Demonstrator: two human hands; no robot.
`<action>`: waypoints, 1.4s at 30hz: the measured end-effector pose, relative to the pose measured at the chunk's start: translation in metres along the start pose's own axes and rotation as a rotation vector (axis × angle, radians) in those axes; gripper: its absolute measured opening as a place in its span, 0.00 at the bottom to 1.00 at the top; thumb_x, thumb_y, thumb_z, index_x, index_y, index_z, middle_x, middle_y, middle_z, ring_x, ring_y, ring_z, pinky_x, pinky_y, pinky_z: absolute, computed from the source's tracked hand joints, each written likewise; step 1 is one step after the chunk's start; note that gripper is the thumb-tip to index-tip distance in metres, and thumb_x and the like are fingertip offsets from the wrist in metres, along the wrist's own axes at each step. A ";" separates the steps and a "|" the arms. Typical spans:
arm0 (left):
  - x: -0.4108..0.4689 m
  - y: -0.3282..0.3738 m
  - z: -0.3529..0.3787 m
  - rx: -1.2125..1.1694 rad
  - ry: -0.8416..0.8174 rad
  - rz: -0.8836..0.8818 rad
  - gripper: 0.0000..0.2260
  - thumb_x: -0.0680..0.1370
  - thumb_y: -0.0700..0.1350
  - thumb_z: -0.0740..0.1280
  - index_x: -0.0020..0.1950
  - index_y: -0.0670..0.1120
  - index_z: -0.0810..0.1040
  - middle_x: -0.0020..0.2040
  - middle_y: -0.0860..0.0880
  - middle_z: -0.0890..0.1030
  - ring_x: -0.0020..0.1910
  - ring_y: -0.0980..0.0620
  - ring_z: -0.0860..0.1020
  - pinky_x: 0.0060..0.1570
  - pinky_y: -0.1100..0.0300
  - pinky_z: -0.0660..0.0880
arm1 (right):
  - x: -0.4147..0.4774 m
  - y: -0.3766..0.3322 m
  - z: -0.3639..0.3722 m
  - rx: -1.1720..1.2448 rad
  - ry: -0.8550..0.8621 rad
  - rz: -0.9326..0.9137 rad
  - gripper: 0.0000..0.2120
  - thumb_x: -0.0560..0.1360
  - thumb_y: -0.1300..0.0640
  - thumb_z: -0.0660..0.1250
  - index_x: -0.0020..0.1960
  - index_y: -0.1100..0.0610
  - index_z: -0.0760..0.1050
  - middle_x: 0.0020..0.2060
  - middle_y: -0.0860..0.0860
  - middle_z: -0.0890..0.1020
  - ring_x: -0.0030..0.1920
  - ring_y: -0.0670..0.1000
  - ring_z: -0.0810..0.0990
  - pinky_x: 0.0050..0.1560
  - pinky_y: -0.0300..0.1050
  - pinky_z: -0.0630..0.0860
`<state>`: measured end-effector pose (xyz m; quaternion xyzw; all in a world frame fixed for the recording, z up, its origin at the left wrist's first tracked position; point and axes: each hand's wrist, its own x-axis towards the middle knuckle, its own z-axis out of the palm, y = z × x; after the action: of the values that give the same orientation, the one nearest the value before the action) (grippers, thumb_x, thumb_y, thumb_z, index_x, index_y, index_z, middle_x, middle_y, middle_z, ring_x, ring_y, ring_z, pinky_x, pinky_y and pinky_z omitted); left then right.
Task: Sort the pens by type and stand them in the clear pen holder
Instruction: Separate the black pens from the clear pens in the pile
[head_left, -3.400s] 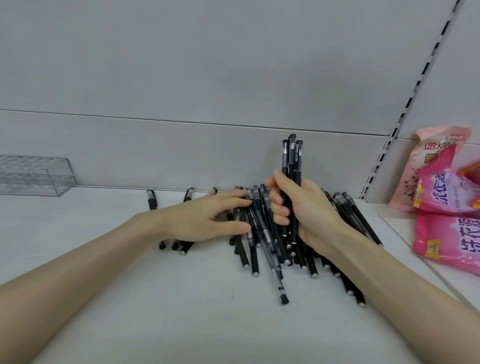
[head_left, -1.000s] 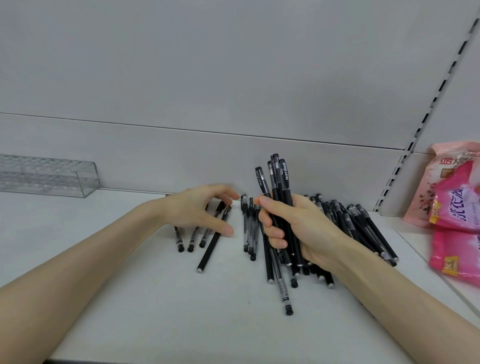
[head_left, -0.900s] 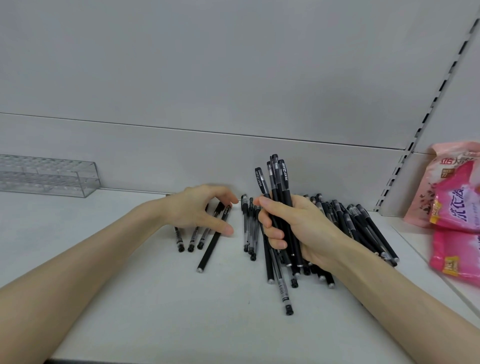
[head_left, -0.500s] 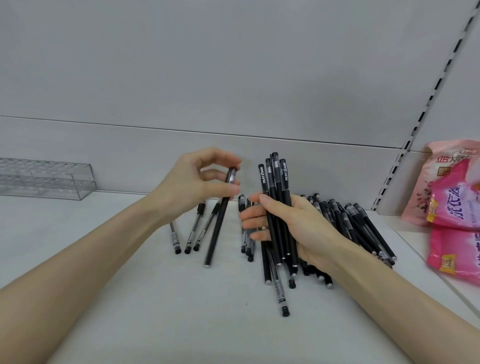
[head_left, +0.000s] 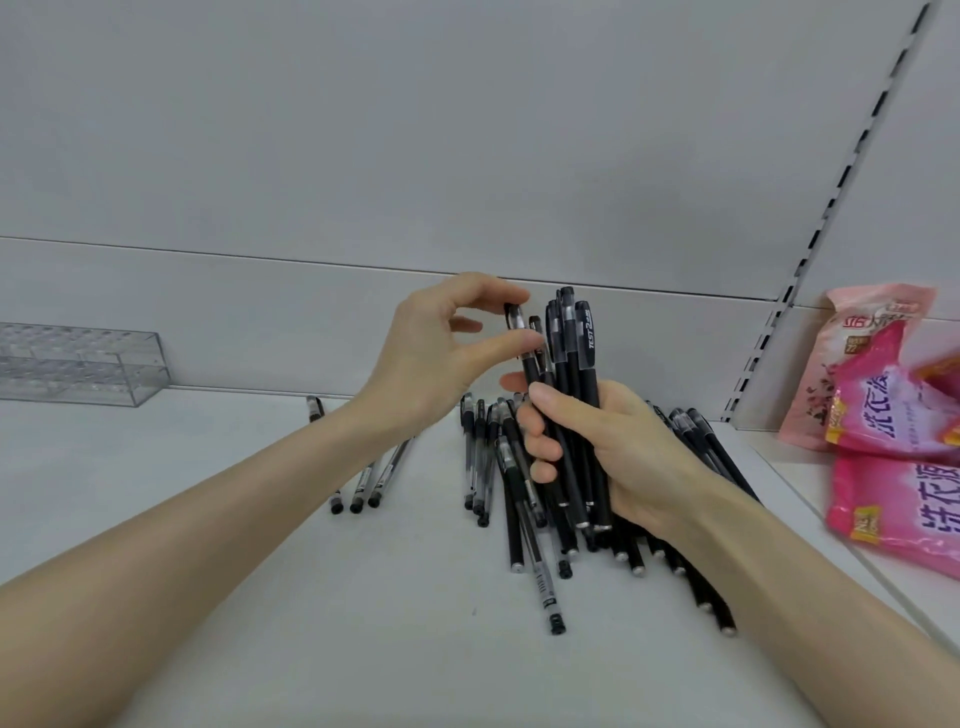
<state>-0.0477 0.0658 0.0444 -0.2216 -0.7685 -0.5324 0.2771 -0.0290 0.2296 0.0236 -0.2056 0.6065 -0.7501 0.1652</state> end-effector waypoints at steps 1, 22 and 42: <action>-0.001 -0.003 0.001 -0.007 -0.038 -0.004 0.11 0.73 0.44 0.73 0.54 0.50 0.80 0.52 0.57 0.81 0.53 0.62 0.78 0.53 0.63 0.75 | -0.001 -0.002 -0.004 -0.010 0.019 0.003 0.11 0.79 0.61 0.60 0.59 0.64 0.73 0.32 0.51 0.71 0.29 0.46 0.69 0.29 0.38 0.71; -0.023 -0.041 -0.013 0.320 -0.818 -0.361 0.32 0.74 0.55 0.68 0.75 0.59 0.57 0.74 0.65 0.55 0.72 0.68 0.52 0.68 0.70 0.50 | -0.006 0.005 -0.025 -0.103 0.205 0.055 0.17 0.80 0.56 0.62 0.34 0.57 0.64 0.24 0.48 0.65 0.22 0.45 0.61 0.20 0.35 0.60; -0.018 -0.049 -0.019 0.591 -0.855 -0.246 0.39 0.71 0.63 0.65 0.76 0.47 0.57 0.75 0.56 0.57 0.73 0.59 0.55 0.66 0.71 0.50 | 0.000 0.014 -0.011 -0.105 0.208 0.086 0.12 0.79 0.57 0.63 0.37 0.56 0.67 0.25 0.49 0.66 0.22 0.46 0.61 0.20 0.36 0.60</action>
<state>-0.0618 0.0304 0.0044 -0.2396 -0.9504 -0.1838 -0.0748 -0.0348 0.2360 0.0081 -0.1091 0.6670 -0.7268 0.1225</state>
